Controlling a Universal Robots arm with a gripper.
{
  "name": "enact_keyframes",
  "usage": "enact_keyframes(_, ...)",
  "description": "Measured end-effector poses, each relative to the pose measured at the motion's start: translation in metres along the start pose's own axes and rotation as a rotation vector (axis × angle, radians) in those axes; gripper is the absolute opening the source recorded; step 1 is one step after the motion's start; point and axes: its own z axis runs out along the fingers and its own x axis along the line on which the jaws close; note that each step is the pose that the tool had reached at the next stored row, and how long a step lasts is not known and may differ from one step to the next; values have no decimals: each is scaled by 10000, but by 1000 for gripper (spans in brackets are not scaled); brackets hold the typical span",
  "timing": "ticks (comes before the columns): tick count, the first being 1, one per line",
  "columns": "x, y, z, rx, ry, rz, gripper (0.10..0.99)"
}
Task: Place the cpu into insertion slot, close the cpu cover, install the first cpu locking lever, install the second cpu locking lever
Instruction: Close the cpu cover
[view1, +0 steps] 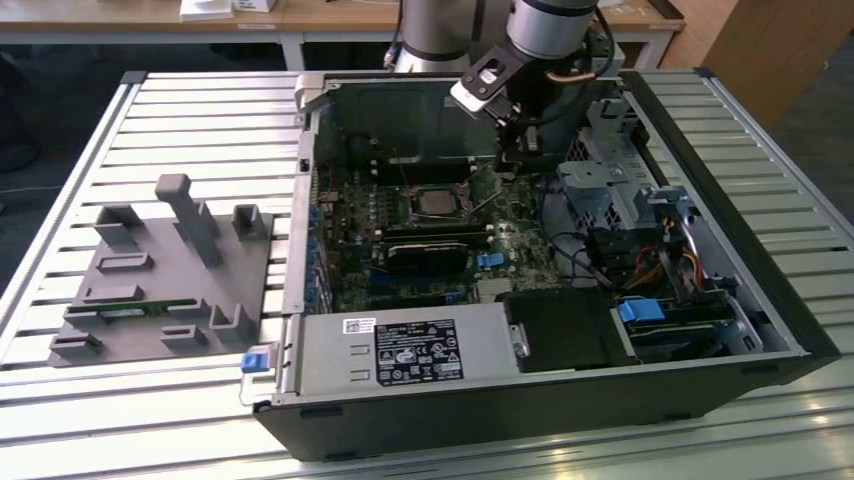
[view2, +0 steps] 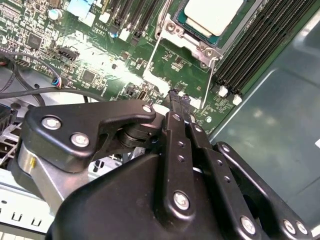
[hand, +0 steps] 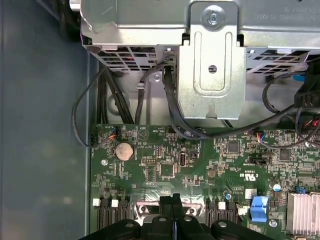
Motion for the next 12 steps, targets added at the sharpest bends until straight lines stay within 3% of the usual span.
enact_keyframes(12, 32, 120, 33, 1, -57, 2, 118)
